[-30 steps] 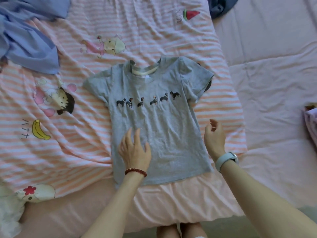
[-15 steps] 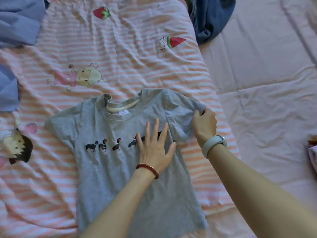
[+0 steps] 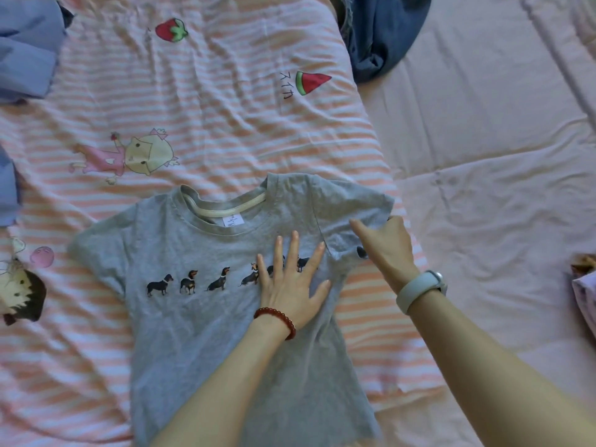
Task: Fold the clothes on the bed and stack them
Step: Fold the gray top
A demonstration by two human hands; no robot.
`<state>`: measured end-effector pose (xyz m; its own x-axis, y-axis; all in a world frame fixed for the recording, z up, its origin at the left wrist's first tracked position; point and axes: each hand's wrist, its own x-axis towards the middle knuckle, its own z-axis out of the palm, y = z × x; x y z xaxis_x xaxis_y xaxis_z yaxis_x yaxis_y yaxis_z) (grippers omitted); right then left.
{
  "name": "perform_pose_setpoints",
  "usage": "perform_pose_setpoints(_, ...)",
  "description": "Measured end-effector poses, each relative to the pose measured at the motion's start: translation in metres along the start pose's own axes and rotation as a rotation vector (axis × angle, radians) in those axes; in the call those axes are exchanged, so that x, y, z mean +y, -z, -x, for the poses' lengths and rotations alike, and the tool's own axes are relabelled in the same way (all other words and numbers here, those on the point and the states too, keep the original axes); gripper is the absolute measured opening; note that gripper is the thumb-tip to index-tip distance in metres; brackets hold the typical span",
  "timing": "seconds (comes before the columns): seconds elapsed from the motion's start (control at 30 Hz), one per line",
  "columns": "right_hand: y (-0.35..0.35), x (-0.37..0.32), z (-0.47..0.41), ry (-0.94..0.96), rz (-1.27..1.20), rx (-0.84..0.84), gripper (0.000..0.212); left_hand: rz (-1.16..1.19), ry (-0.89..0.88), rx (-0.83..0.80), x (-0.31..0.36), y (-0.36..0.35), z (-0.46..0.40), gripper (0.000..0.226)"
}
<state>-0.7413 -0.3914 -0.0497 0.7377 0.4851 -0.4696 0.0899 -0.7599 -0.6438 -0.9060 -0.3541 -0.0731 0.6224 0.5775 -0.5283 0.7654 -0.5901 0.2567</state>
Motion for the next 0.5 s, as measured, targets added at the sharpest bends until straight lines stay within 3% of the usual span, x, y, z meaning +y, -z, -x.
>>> perform_pose_setpoints(0.1,-0.005,-0.015,0.009,-0.007,-0.038,0.061,0.026,0.195,-0.006,0.097,-0.006,0.009,0.007,0.058)
perform_pose_setpoints(0.23,-0.014,-0.049,0.035,0.357,-0.080,0.132,0.017,0.586,0.167,0.511,-0.038,0.022,0.033,0.040)
perform_pose_setpoints(0.3,-0.033,-0.064,0.052,0.504,-0.032,0.017,0.024,0.648,0.302,0.629,-0.067,0.028,0.049,0.034)
perform_pose_setpoints(0.4,-0.067,-0.071,0.071,0.546,0.190,-0.283,0.043,0.665,0.472,0.766,-0.114,0.035,0.064,0.042)
perform_pose_setpoints(0.5,-0.092,-0.064,0.082,0.529,0.369,-0.350,0.050,0.696,0.717,0.854,-0.160,0.038,0.072,0.036)
